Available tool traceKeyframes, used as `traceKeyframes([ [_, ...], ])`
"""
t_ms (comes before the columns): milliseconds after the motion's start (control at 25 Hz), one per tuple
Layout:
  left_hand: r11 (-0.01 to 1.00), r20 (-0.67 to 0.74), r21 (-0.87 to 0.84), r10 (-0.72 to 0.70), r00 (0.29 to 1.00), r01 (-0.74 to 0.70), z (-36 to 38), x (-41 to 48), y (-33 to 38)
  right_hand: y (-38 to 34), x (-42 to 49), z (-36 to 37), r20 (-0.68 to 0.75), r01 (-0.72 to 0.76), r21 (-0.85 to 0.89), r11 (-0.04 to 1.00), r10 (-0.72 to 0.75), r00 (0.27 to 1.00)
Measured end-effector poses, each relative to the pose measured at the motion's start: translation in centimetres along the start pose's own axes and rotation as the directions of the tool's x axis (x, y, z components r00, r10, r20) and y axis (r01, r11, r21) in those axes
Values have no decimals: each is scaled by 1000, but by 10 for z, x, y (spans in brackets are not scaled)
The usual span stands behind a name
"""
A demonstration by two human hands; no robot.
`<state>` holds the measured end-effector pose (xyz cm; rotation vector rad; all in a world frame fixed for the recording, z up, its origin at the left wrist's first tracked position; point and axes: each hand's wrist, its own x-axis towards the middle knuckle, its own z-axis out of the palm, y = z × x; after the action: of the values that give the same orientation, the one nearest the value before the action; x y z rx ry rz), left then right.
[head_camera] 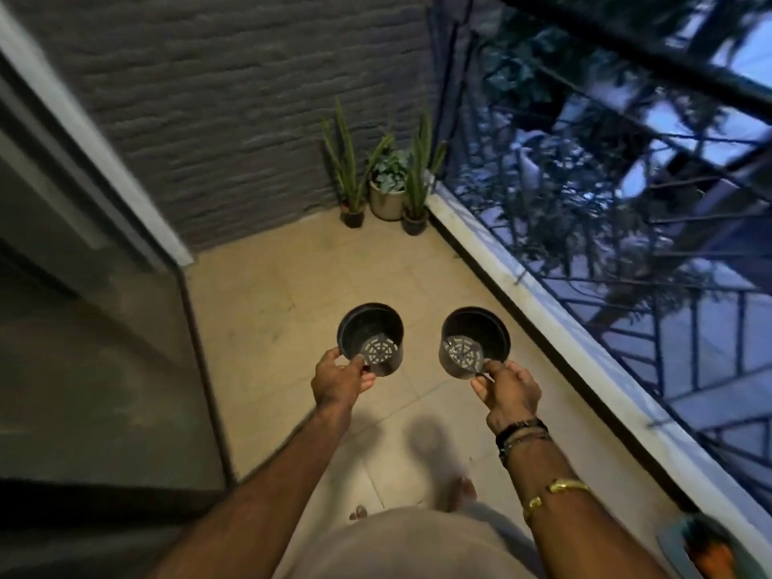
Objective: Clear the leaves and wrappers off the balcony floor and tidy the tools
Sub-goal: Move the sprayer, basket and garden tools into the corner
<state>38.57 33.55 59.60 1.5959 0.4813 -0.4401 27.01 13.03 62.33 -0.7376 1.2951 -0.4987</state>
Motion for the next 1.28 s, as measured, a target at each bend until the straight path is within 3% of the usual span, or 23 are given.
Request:
traceKeyframes([
  [320,977,377,199,-6,926,-75,146,-84,-33,-46,22,-180,-269,66,281,957,12,963],
  [640,933,599,339,-113,793,-124,287,-191,-91,-75,57,-338,-426,132,434,891,74,902],
  [1000,854,665,500,-273,695,-142,428,-232,-134,-85,125,-444,-533,165,534,829,179,827],
  [1120,820,663,564,-382,644,-94,483,-223,-150,-92,166,-467,-611,177,509,842,209,763],
  [1280,723,629,665,-403,665,-190,545,-204,-183,-94,222,-492,-654,182,535,825,268,707],
])
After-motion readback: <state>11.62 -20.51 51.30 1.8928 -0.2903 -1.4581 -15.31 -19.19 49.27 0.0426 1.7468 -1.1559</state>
